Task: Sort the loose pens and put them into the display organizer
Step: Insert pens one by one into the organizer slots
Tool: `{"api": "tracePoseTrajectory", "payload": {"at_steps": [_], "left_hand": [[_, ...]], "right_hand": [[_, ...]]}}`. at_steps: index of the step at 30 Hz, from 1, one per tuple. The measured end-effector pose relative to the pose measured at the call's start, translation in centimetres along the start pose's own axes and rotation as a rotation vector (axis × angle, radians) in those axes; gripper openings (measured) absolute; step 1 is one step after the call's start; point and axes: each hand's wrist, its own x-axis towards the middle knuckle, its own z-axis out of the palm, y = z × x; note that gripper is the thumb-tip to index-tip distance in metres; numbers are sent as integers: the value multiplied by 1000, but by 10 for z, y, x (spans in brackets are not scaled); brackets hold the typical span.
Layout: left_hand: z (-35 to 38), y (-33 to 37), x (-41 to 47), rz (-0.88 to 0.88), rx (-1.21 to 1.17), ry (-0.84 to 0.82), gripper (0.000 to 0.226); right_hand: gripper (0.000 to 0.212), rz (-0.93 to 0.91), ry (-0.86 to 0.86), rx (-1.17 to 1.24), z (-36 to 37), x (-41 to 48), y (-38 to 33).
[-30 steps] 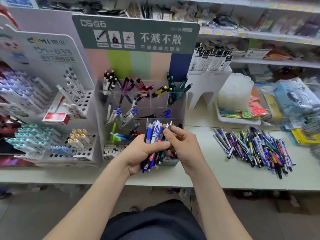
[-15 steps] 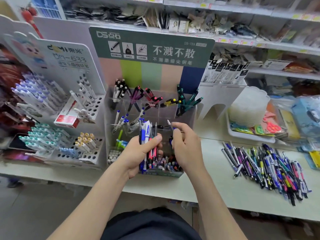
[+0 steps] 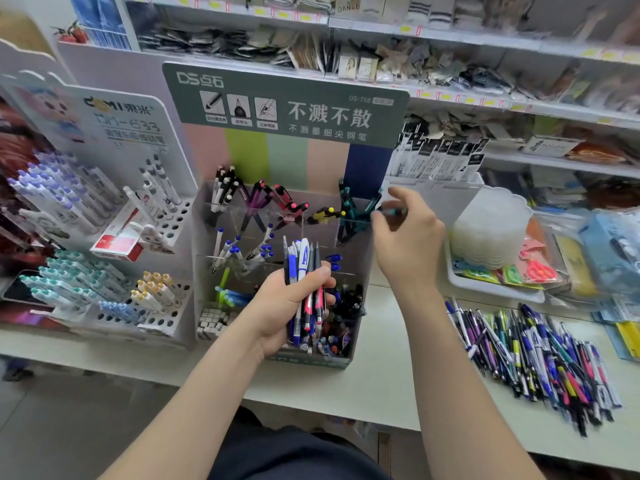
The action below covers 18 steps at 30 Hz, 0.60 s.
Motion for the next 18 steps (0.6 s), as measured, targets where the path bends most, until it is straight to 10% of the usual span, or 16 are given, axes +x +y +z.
{"api": "tracePoseTrajectory", "payload": {"at_steps": [18], "left_hand": [[-9, 20, 6, -30, 50, -89, 47]], "right_hand": [[43, -60, -218, -102, 40, 13, -6]]}}
